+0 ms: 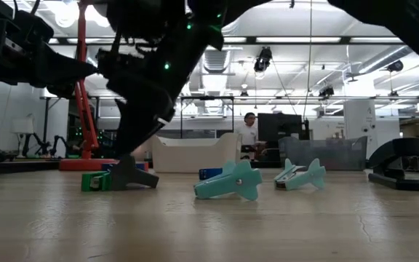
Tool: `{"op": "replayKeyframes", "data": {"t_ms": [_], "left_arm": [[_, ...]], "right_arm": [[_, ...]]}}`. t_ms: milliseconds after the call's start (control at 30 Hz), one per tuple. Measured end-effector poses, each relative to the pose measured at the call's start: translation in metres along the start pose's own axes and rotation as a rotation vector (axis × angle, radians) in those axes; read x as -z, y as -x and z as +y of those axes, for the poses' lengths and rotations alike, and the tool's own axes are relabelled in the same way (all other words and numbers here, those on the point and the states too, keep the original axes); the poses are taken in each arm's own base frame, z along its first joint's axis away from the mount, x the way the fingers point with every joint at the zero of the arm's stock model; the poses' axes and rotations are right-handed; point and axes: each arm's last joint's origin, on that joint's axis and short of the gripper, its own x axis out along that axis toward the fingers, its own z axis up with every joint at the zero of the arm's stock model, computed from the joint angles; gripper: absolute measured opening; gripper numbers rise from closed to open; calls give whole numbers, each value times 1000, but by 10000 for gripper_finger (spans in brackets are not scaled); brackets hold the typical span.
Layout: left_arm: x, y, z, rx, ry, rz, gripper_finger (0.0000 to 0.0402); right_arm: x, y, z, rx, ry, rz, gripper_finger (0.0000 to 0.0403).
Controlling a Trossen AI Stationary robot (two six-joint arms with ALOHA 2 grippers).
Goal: Pick and place Stapler, Stapler remover, tape
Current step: Put the blue tape into the gray bin
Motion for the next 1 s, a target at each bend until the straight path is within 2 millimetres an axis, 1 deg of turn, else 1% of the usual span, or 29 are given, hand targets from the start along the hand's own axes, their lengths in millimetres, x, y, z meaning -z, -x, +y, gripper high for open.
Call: {"op": "replayKeyframes", "data": {"t_ms": [167,300,433,667,733,900,1000], "left_arm": [[0,0,0,0,0,0,37],[0,0,0,-1,0,0,37],[0,0,0,0,0,0,37],[0,0,0,0,0,0,37],[0,0,0,0,0,0,37],[0,0,0,0,0,0,37],[0,0,0,0,0,0,37]], "right_arm": [[4,-12,-3,7,-4,57,187],[7,-16,-3,7,-5,72,179],[9,-16,-4,8,-9,82,146],[13,-18,-4,7,-11,105,49],[13,-15,-4,6,-9,115,29],[13,-6,-5,4,-30,181,28],[15,1,-6,34,-44,224,28]]}}
